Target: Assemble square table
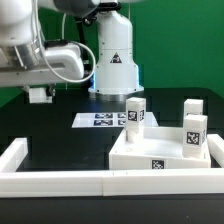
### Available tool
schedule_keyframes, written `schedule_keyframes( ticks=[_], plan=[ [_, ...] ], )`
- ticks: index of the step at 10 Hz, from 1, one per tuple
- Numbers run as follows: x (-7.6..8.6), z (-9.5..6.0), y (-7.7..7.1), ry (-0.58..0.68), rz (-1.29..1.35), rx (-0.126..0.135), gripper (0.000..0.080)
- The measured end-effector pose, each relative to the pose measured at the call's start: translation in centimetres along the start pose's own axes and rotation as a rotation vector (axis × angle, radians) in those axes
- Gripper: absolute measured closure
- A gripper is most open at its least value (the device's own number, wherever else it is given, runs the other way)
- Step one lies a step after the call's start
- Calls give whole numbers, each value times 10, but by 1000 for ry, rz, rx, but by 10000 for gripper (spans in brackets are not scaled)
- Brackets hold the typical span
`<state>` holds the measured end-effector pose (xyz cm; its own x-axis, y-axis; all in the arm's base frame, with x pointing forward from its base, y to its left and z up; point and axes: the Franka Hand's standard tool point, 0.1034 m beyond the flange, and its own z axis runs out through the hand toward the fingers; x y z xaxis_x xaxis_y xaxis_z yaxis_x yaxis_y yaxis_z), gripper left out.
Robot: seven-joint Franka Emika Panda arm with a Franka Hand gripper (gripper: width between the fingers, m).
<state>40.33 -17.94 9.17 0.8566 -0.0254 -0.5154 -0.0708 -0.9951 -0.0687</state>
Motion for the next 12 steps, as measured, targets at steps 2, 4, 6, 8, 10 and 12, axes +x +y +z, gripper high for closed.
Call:
schedule_keyframes(
  ticks=[2,4,6,8,10,12],
  plan=[
    [18,-28,-16,130,15,24,514],
    [27,-32,-14,259,11,7,514],
    [28,-32,-10,362,14,-14,514],
    [33,-30,-22,495,40,-38,512],
    [46,-45,-38,601,32,-64,512],
    [57,-62,-47,673,30,-80,512]
  ],
)
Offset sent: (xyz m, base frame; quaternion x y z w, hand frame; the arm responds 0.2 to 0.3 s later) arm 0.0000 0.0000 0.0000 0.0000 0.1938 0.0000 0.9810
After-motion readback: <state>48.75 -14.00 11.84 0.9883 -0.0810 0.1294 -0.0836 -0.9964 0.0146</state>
